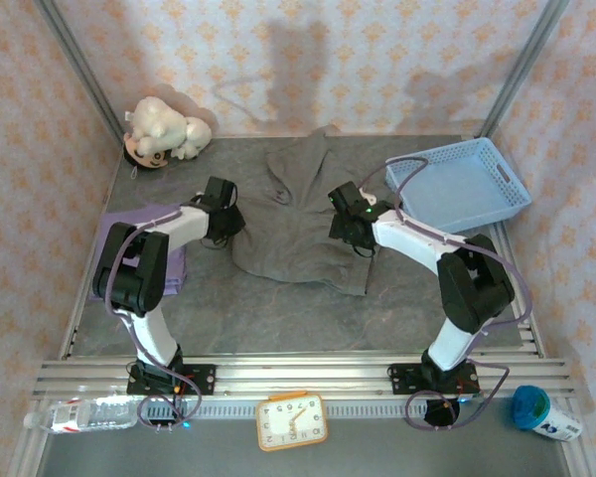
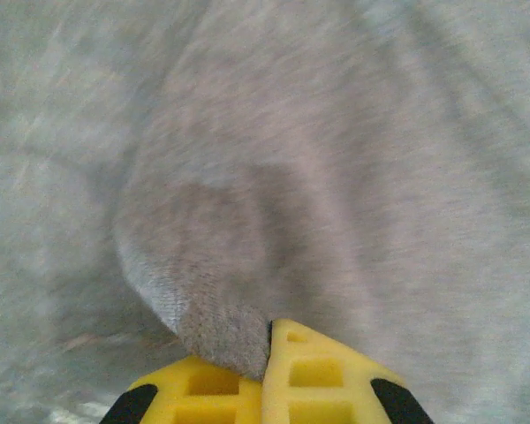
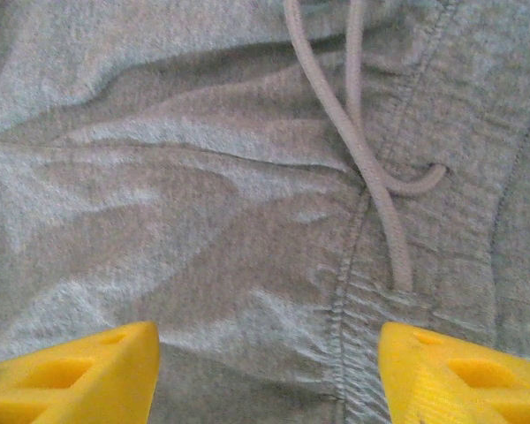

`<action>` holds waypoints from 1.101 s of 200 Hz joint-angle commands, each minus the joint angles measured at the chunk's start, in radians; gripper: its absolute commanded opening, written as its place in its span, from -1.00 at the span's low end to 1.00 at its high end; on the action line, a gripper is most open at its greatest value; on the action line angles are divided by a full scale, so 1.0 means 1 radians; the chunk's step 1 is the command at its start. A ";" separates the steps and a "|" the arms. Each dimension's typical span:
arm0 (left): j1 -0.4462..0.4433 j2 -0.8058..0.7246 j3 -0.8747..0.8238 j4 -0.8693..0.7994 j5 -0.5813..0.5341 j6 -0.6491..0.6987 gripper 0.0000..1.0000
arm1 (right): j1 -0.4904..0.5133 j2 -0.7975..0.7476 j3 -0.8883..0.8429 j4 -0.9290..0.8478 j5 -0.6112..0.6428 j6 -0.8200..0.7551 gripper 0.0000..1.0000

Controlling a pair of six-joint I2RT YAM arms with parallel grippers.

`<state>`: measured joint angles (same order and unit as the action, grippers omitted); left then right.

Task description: Fold and stack the mixed laundry pile

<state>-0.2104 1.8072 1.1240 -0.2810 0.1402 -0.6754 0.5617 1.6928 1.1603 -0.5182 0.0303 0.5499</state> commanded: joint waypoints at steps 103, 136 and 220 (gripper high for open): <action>-0.052 0.057 0.275 -0.286 -0.309 0.199 0.63 | -0.006 -0.023 -0.032 -0.008 0.003 0.016 0.29; 0.040 -0.091 0.030 -0.154 -0.205 0.079 0.58 | -0.004 -0.034 -0.051 -0.002 -0.015 0.025 0.27; 0.044 -0.167 -0.258 0.042 -0.142 -0.060 -0.54 | 0.007 -0.058 -0.067 -0.013 -0.010 0.032 0.25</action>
<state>-0.1658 1.6070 0.8722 -0.3237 -0.0063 -0.6842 0.5602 1.6714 1.1030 -0.5182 -0.0006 0.5652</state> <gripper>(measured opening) 0.236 0.627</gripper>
